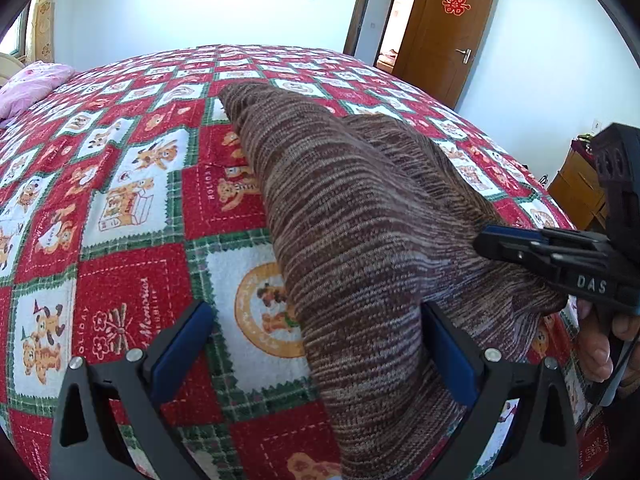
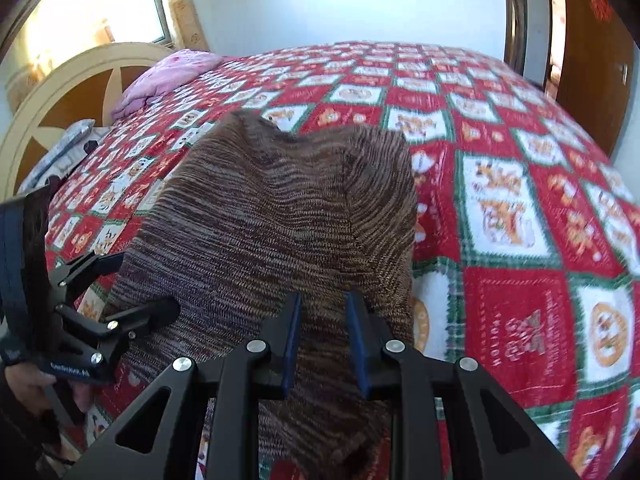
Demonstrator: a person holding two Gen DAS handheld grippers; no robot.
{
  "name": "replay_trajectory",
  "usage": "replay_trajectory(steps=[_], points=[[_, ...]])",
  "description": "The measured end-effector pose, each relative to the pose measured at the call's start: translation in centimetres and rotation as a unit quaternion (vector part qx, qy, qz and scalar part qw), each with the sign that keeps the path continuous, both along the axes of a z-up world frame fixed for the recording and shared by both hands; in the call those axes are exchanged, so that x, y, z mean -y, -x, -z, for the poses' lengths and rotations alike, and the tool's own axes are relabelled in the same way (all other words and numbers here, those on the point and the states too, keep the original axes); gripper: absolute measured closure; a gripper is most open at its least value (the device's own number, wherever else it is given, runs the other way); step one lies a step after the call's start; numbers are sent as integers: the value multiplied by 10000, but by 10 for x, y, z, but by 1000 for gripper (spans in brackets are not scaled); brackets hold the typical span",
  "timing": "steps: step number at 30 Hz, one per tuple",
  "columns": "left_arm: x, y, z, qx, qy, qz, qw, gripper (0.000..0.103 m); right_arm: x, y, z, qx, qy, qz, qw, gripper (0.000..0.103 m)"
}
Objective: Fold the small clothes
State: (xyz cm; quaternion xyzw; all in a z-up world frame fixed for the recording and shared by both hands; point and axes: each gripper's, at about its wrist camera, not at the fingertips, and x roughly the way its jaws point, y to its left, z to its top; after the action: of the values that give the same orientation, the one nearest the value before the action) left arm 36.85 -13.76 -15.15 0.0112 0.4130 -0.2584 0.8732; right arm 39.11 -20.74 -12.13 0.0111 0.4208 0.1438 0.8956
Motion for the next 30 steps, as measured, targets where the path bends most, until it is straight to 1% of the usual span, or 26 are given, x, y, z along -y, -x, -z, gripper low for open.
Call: replay_trajectory(steps=[2,3,4,6,8,9,10,12,13,14,15,16,17,18,19,21,24,25,27,30], points=[[-2,-1,-3,-3,4,-56,10000,0,7,5,-8,235,-133,73,9996,77],[-4,-2,-8,19,-21,-169,9999,0,11,8,-13,382,-205,124,9990,74],[-5,-2,-15,107,-12,-232,9997,0,14,11,-16,501,-233,180,9983,71],[-9,-3,-36,520,144,-352,9979,0,18,14,-18,651,-225,256,9973,67],[-2,-13,-54,715,204,-304,9968,0,19,11,-16,637,-212,266,9974,66],[3,-20,-56,715,142,-267,9970,0,20,9,-15,601,-226,262,9976,66],[11,-31,-57,717,-52,-273,9970,0,23,7,-15,606,-254,293,9974,66],[21,-52,-46,751,-622,-562,9936,0,31,5,-18,622,-401,366,9966,66],[24,-65,-33,703,-1041,-804,9888,0,37,3,-19,612,-505,399,9961,66],[23,-77,-19,529,-1219,-922,9868,0,43,1,-21,608,-592,436,9954,66],[18,-85,-11,343,-1145,-961,9882,0,49,-2,-21,601,-658,496,9948,63],[11,-91,-6,153,-937,-1010,9903,0,56,-8,-22,539,-739,580,9941,54],[0,-96,-3,-106,-553,-1064,9927,0,60,-13,-21,457,-819,612,9937,48],[-6,-98,-2,-233,-402,-1071,9932,0,64,-20,-19,334,-956,611,9930,43],[-9,-99,-1,-295,-314,-1058,9934,0,70,-31,-15,141,-1182,612,9910,43],[-13,-93,-4,-304,-214,-1062,9936,0,76,-47,-9,-104,-1561,603,9858,43],[-24,-72,-10,-476,310,-1033,9930,0,80,-66,-1,-243,-2001,620,9775,43],[-28,-63,-9,-601,618,-966,9916,0,78,-71,1,-278,-2056,606,9764,43],[-29,-48,-8,-658,873,-908,9899,0,73,-85,7,-385,-2068,604,9758,43],[-25,-33,-10,-582,932,-802,9907,2,66,-103,16,-573,-2038,544,9758,43]])
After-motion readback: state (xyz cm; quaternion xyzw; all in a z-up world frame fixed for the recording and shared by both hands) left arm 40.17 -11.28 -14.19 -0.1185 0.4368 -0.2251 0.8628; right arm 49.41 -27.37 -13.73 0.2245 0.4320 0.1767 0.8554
